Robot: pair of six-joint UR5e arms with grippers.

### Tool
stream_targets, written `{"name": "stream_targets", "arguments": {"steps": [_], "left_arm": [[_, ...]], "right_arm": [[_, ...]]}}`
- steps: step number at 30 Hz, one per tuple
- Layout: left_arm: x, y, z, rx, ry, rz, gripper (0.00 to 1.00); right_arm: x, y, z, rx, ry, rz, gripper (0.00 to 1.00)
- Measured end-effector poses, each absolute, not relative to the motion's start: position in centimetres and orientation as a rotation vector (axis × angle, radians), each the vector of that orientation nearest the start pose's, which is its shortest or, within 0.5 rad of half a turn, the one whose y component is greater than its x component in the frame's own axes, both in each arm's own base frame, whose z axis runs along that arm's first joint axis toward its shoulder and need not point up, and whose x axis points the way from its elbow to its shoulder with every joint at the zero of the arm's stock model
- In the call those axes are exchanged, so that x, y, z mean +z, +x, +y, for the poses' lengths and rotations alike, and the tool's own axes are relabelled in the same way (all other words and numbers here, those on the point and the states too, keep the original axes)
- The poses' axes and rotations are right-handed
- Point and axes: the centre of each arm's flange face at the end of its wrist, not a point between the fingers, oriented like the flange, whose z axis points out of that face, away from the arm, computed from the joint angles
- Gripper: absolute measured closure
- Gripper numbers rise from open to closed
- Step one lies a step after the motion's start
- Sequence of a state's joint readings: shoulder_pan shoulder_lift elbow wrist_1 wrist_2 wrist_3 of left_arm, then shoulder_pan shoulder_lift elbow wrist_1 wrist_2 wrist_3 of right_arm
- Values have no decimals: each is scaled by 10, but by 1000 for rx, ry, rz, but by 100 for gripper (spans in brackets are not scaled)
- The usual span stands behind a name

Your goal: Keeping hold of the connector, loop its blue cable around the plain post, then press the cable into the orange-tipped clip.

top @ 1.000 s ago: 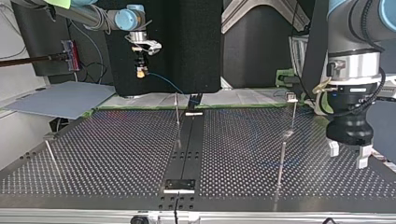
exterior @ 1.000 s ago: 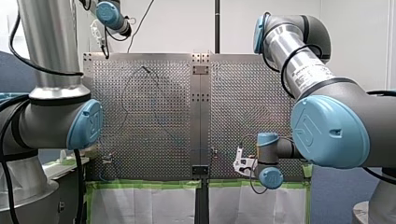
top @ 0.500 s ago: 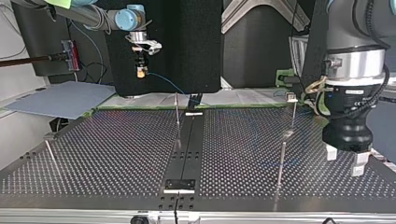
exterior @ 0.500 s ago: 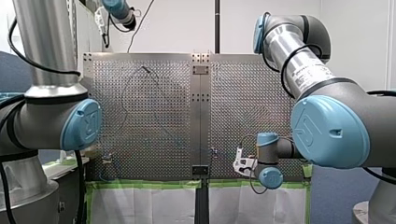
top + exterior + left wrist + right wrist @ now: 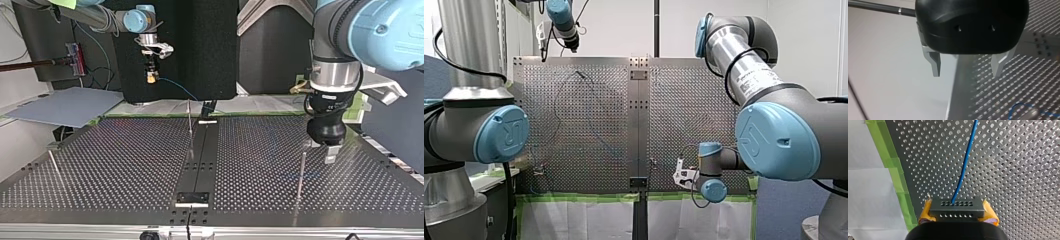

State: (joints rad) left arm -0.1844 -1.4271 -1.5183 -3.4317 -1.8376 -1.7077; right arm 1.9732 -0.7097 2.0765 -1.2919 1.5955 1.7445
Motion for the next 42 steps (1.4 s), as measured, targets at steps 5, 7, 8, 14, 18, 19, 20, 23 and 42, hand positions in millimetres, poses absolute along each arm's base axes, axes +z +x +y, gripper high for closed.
{"name": "stream_targets", "arguments": {"steps": [5, 7, 8, 14, 18, 19, 20, 23, 42], "left_arm": [[545, 372, -190, -10, -164, 1699, 0], [538, 370, -191, 8, -168, 1727, 0], [535, 370, -190, 18, -170, 1739, 0], [524, 368, -185, 80, -181, 1801, 0], [521, 364, -182, 102, -172, 1842, 0], [520, 364, -182, 105, -168, 1852, 0], [519, 363, -182, 106, -164, 1863, 0], [516, 364, -183, 105, -146, 1888, 0], [512, 368, -182, 125, -138, 1898, 0]], "right_arm": [[-52, 314, -403, 1550, 1486, -1208, 98], [-52, 314, -403, 1550, 1486, -1208, 98], [-51, 314, -403, 1550, 1486, -1208, 98], [-51, 314, -403, 1550, 1486, -1208, 98], [-51, 314, -403, 1551, 1486, -1208, 98], [-51, 314, -403, 1551, 1486, -1208, 98], [-51, 314, -403, 1551, 1486, -1207, 98], [-51, 314, -403, 1551, 1486, -1208, 98], [-51, 314, -403, 1551, 1486, -1209, 98]]}}
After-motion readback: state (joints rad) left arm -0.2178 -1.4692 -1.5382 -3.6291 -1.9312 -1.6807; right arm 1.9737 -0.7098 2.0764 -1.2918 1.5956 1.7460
